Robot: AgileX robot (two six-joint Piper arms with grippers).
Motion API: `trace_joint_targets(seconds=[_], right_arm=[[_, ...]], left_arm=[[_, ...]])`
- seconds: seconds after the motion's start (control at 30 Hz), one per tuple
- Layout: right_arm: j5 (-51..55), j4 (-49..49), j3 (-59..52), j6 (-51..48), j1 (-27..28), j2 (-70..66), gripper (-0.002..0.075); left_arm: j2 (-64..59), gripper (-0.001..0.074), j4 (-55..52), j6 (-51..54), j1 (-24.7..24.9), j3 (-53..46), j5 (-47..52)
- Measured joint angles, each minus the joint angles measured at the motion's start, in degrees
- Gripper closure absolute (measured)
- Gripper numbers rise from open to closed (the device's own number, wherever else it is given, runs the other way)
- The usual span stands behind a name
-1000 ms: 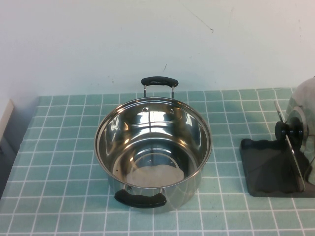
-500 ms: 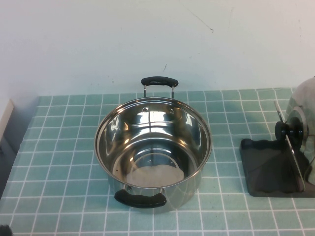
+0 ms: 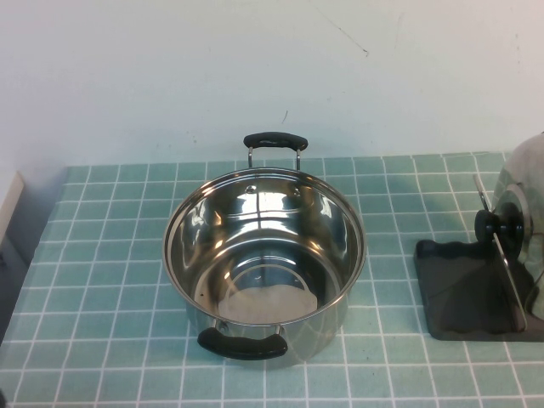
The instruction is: Put pot lid on rack
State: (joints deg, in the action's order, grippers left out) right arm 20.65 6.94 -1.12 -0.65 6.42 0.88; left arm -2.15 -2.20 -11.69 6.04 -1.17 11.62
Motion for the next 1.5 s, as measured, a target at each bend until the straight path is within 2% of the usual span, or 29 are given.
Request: trace_joint_targets(seconds=[0.2,0.3,0.67,1.5], right_arm=[[0.0,0.0,0.0,0.0,0.0,0.0,0.0727],[0.0,0.0,0.0,0.0,0.0,0.0,0.0727],[0.0,0.0,0.0,0.0,0.0,0.0,0.0727],[0.0,0.0,0.0,0.0,0.0,0.0,0.0727]], left_arm=[[2.6,0.0737,3.5,-0.1,-9.4,0.0,2.7],[2.8,0.0737,5.4,2.5,-10.8,0.0,4.6],[2.9,0.0737,7.5,6.7,-7.0,0.0,5.5],[2.9,0.0737,7.6,6.5,-6.9,0.1,5.5]])
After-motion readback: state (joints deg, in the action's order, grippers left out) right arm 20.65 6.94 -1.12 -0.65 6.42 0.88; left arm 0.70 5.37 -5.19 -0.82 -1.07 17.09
